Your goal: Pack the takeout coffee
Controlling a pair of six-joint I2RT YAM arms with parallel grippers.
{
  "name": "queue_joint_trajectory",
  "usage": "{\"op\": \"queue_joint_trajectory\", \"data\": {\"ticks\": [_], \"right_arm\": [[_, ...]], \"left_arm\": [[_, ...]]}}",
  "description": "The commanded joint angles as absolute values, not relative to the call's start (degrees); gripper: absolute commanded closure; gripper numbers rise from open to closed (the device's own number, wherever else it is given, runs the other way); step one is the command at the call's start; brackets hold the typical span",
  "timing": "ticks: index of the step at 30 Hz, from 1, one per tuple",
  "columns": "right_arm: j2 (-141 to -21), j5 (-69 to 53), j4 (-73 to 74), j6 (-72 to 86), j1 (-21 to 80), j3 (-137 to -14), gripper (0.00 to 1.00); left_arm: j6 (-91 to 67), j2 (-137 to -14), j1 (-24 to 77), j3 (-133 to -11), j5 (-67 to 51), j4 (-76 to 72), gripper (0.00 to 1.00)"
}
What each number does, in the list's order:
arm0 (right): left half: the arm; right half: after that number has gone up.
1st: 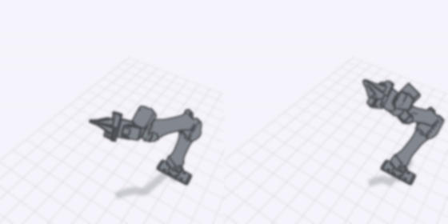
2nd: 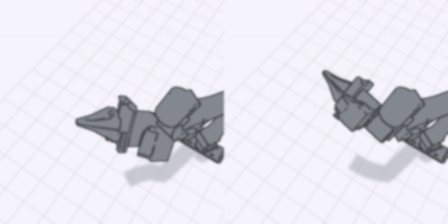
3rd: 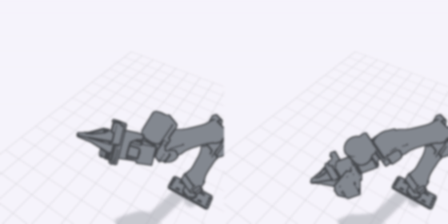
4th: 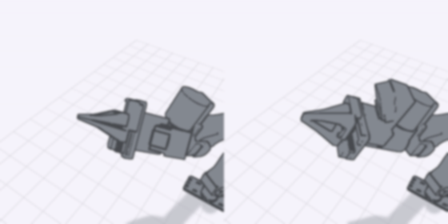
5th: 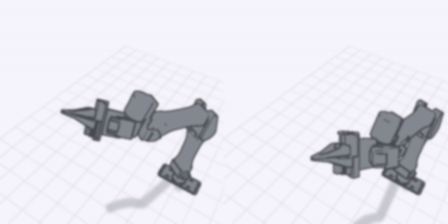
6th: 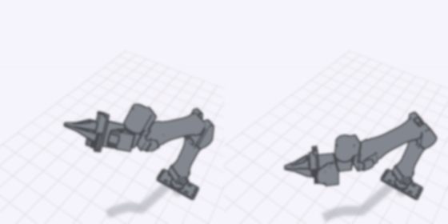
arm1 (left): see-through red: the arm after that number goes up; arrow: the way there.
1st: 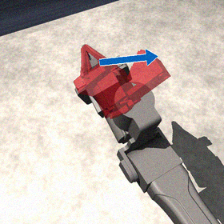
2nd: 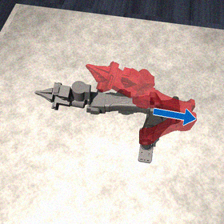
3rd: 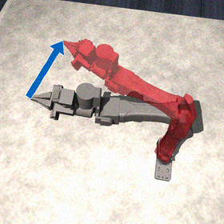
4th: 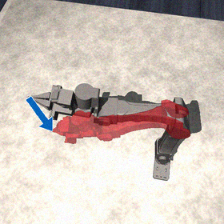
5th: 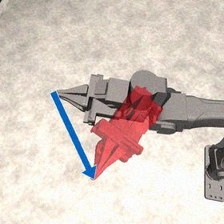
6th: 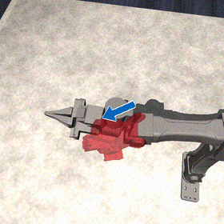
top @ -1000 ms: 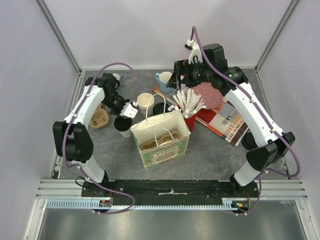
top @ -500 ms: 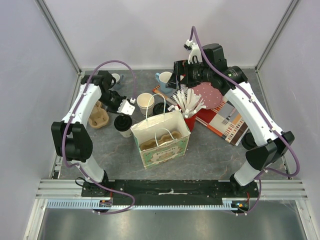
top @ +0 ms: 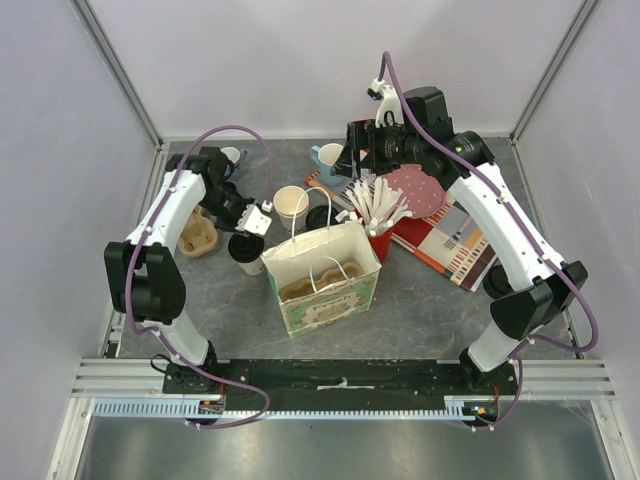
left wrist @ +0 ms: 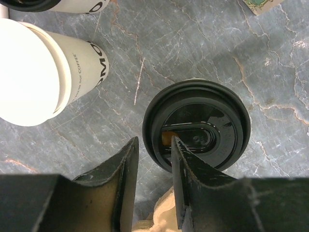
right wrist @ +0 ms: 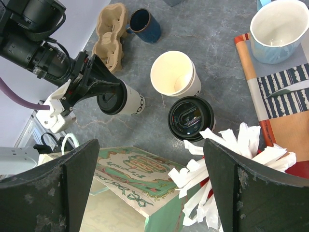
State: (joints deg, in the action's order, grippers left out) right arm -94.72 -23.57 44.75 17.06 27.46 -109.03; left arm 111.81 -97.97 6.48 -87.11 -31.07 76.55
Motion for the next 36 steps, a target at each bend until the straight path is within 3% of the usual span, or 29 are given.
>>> {"op": "queue_joint_trajectory", "data": {"ticks": [1, 12, 16, 22, 36], "right_arm": [[-94.5, -23.7, 43.9, 17.8, 27.2, -111.5, 0.04], [-93.7, -23.2, 44.2, 17.8, 27.3, -111.3, 0.04], [-93.5, -22.9, 44.2, 17.8, 27.3, -111.4, 0.04], [-93.8, -22.2, 44.1, 18.2, 27.2, -113.5, 0.04], [-96.5, -22.1, 39.6, 24.9, 27.3, -124.7, 0.06]], "left_arm": [[111.4, -97.7, 6.9, -86.5, -31.9, 88.1, 0.61], [110.0, -98.6, 7.3, -85.2, -31.0, 88.1, 0.83], [107.2, -98.8, 7.3, -86.8, -31.6, 88.2, 0.98], [96.9, -98.3, 7.1, -93.2, -32.9, 88.2, 0.98], [52.9, -94.0, 5.5, -109.3, -33.0, 88.0, 0.98]]}}
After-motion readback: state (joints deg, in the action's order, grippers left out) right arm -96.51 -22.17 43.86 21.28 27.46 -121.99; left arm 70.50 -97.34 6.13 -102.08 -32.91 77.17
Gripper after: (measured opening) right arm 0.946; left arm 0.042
